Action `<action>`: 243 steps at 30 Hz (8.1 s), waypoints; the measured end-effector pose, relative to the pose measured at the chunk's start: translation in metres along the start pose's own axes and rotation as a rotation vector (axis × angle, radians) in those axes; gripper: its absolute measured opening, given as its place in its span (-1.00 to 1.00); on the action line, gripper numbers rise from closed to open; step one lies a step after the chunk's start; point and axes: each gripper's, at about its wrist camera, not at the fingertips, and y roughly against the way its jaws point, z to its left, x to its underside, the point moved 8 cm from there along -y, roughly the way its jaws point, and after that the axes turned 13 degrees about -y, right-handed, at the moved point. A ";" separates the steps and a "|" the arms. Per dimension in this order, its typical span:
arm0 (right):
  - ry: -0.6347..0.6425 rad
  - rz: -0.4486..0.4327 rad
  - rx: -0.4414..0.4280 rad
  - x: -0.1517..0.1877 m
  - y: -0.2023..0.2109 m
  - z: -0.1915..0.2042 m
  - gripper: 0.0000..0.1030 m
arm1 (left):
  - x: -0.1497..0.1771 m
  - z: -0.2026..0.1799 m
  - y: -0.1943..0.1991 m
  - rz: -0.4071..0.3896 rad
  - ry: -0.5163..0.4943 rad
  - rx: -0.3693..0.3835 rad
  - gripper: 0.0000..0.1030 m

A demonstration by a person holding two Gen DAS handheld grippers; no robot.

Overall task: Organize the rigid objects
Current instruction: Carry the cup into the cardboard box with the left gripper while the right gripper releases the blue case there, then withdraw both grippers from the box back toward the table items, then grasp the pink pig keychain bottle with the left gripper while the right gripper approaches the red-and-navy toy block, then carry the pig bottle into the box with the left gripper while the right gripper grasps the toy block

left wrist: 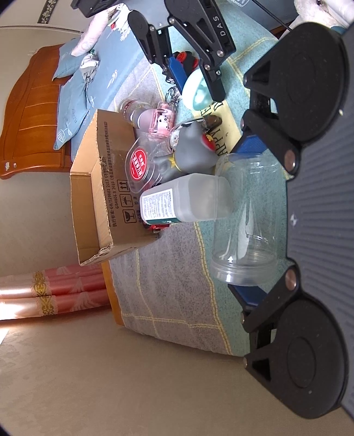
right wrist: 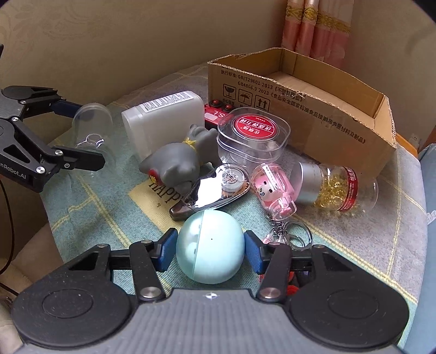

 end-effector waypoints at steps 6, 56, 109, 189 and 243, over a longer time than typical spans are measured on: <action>0.000 -0.024 -0.006 -0.011 0.022 -0.005 0.13 | -0.022 0.004 0.023 -0.024 -0.005 -0.013 0.75; -0.090 -0.144 0.156 -0.190 0.021 -0.127 0.13 | -0.177 0.051 -0.064 -0.047 0.033 -0.090 0.93; -0.553 -0.049 0.398 0.022 0.022 -0.106 1.00 | -0.098 -0.029 -0.005 -0.089 0.008 -0.026 0.97; -0.373 -0.183 0.302 0.066 0.047 -0.113 1.00 | -0.103 -0.143 -0.115 0.028 -0.261 0.255 0.55; -0.191 -0.092 0.144 0.020 0.078 -0.095 0.12 | -0.116 -0.115 -0.057 0.068 -0.252 0.379 0.02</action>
